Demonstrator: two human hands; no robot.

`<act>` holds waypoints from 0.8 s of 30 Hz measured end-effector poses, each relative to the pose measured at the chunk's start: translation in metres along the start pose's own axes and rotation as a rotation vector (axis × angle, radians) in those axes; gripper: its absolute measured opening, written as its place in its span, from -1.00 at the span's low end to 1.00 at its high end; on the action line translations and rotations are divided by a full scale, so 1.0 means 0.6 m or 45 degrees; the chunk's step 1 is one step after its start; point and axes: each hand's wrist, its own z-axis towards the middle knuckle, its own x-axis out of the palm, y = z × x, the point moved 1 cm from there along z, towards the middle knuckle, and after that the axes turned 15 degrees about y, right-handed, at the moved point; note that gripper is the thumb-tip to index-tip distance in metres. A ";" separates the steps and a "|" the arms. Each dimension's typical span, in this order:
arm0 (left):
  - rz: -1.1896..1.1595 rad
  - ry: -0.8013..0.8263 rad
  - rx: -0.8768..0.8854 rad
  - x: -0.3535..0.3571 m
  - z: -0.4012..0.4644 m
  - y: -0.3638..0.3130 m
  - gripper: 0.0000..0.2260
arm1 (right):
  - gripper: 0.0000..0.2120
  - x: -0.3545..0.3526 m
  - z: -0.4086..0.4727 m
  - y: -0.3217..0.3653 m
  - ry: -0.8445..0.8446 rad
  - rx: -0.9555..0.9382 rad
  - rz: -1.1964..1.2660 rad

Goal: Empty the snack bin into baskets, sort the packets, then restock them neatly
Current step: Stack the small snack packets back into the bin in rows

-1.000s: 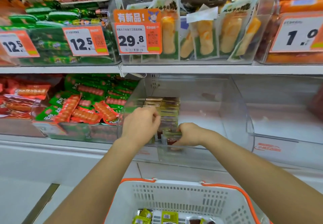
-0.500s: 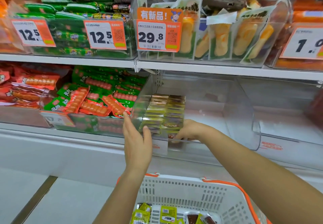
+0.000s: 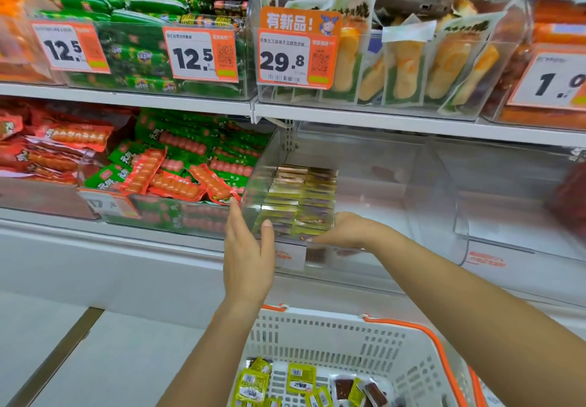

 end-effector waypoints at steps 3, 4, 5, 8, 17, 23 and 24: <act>0.020 0.044 0.062 -0.015 -0.034 0.003 -0.42 | -0.54 -0.011 -0.048 -0.007 -0.341 -0.144 -0.029; 0.033 0.028 0.098 -0.022 -0.048 0.007 -0.44 | -0.62 -0.008 -0.070 -0.012 -0.496 -0.224 0.001; 0.053 0.015 0.128 -0.029 -0.065 0.015 -0.48 | -0.75 -0.001 -0.094 -0.018 -0.610 -0.338 0.079; 0.129 0.168 0.106 -0.036 -0.120 0.053 -0.69 | -0.90 0.048 -0.157 -0.058 -0.633 -0.595 0.407; 0.574 1.411 -0.476 0.077 -0.259 0.263 -0.75 | -0.79 0.309 -0.045 -0.315 0.253 0.000 0.136; 0.845 1.926 -0.525 0.198 -0.289 0.356 -0.52 | -0.30 0.455 0.022 -0.427 0.742 0.127 -0.334; 0.912 1.997 -0.510 0.214 -0.290 0.361 -0.49 | -0.26 0.477 0.028 -0.440 0.794 0.105 -0.421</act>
